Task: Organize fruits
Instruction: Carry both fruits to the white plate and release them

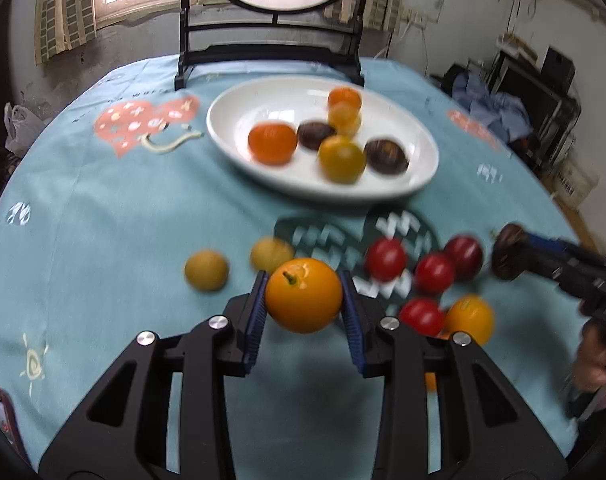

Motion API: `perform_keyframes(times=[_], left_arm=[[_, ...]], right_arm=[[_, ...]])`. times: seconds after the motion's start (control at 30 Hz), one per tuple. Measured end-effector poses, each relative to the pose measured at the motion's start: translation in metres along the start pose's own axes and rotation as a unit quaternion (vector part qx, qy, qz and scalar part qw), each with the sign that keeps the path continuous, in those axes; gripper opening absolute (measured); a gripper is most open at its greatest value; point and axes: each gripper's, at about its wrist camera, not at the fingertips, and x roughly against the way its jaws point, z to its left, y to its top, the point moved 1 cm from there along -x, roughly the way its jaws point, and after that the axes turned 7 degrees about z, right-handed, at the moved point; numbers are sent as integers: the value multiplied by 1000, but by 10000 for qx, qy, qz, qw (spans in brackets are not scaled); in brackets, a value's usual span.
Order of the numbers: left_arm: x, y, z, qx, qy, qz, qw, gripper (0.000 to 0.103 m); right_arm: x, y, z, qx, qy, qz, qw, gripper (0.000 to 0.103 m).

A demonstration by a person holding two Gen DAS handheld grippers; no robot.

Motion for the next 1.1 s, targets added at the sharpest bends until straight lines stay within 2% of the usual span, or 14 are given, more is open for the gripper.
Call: perform_keyframes(times=[0.1,0.2,0.33,0.47,0.5,0.53,0.57,0.63,0.7,0.73,0.8,0.9,1.0,1.1], left_arm=[[3,28,-8,-2,7,-292,9996,36],[-9,60,-11,38,53,-408,9991,36],[-29,88,-9,97,140,-385,9991,36],[-48,103,-1,265,165,-229,9992,36],[-51,104,2,311,163,-193,9992,38],[-50,103,4,347,178,-176,9991,61],[-47,103,6,409,235,-215,9987,75],[-34,101,10,485,254,-377,9978,76],[-20,99,16,547,109,-399,9976,80],[-9,95,21,610,75,-496,9969,86],[7,89,27,682,237,-675,9951,89],[25,74,40,750,561,-866,9918,91],[30,58,52,934,668,-842,9898,91],[31,41,61,1109,597,-720,9894,91]], right_arm=[[-9,25,2,-30,-36,-210,9998,39],[-22,53,3,-66,-165,-456,9988,39],[-50,87,-6,-151,-244,-510,9983,39],[-72,105,-15,-197,-340,-397,9984,40],[-75,107,-17,-222,-307,-372,9986,47],[-75,107,-19,-273,-276,-371,9986,49],[-73,107,-21,-309,-260,-371,9985,49],[-65,105,-23,-366,-201,-412,9983,49],[-55,101,-22,-356,-149,-459,9982,50],[-48,98,-20,-332,-155,-495,9981,55],[-39,91,-17,-281,-156,-503,9982,62],[-29,76,-11,-153,-96,-427,9989,62],[-25,59,-6,-82,-83,-219,9997,62],[-19,43,0,-13,-48,-120,9999,62]])
